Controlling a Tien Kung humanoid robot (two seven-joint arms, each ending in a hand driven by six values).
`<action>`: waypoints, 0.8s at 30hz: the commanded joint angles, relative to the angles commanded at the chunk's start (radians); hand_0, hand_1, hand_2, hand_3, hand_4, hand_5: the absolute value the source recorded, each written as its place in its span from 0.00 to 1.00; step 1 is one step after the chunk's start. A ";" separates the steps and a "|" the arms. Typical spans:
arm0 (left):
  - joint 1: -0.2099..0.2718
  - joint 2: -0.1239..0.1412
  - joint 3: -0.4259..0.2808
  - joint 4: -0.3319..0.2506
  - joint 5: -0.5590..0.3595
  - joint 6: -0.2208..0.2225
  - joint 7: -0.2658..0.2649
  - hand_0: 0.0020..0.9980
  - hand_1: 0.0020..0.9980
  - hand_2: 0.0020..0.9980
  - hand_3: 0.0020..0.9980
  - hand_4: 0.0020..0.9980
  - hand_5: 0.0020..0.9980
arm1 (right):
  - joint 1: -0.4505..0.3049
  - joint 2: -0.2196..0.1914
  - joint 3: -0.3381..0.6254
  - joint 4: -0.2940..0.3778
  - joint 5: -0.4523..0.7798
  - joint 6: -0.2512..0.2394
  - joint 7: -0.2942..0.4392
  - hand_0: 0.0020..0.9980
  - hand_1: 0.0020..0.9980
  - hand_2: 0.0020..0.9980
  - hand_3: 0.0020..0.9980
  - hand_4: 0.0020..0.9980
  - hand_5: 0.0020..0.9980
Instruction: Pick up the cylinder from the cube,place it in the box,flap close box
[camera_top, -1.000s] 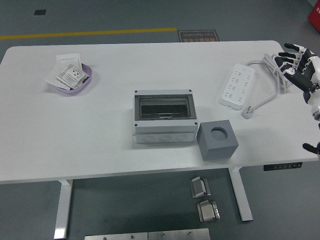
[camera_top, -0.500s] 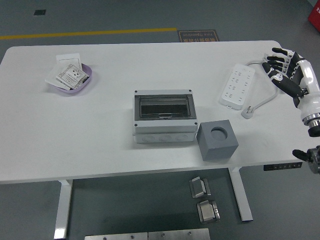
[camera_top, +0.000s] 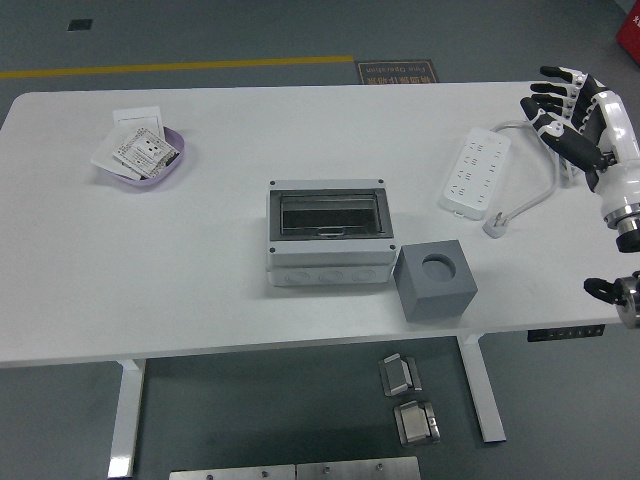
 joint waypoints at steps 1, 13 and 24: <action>-0.001 0.000 0.001 0.000 -0.002 0.001 -0.002 0.64 0.62 0.57 0.60 0.67 0.28 | -0.005 0.002 0.007 0.001 0.000 0.000 0.000 0.76 0.70 0.70 0.74 0.84 0.39; 0.028 0.023 0.016 0.000 -0.036 0.014 0.006 0.64 0.62 0.57 0.60 0.67 0.28 | -0.047 0.078 0.021 -0.006 -0.010 0.000 0.003 0.76 0.70 0.70 0.74 0.84 0.40; 0.022 0.019 0.019 0.000 -0.031 0.014 0.005 0.64 0.62 0.57 0.60 0.67 0.28 | -0.063 0.099 -0.048 -0.018 -0.002 -0.001 0.007 0.75 0.70 0.70 0.74 0.84 0.40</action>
